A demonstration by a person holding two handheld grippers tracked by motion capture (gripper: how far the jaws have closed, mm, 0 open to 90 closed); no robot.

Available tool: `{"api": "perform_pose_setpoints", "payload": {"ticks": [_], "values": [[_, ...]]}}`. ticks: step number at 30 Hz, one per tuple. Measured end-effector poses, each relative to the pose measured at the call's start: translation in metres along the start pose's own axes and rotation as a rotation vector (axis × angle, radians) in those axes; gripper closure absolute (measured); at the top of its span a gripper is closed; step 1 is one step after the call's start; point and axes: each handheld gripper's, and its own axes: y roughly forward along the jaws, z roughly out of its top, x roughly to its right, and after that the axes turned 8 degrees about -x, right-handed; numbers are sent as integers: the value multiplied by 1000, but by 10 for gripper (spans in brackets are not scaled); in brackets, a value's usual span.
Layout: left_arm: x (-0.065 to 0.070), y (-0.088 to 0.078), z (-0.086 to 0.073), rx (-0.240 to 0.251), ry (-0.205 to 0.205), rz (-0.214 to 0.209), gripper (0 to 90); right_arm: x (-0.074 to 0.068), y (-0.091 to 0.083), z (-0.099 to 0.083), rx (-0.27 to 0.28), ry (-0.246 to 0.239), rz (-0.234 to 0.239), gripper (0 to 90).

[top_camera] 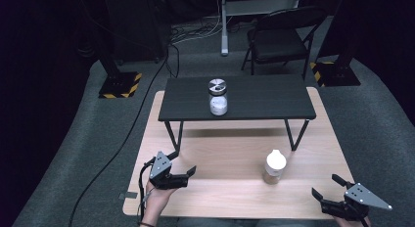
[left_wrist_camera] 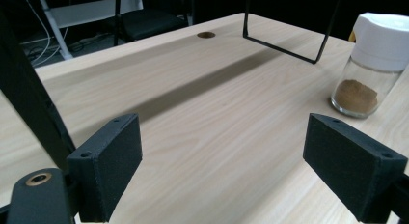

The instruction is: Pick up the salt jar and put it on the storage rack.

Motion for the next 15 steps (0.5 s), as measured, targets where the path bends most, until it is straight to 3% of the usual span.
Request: {"api": "perform_pose_setpoints", "payload": {"ticks": [8, 15], "values": [[6, -7, -21, -12, -7, 2, 129, 0, 0, 0, -2, -1, 1, 78], [7, -9, -27, -35, -10, 14, 128, 0, 0, 0, -1, -1, 2, 78]]}}
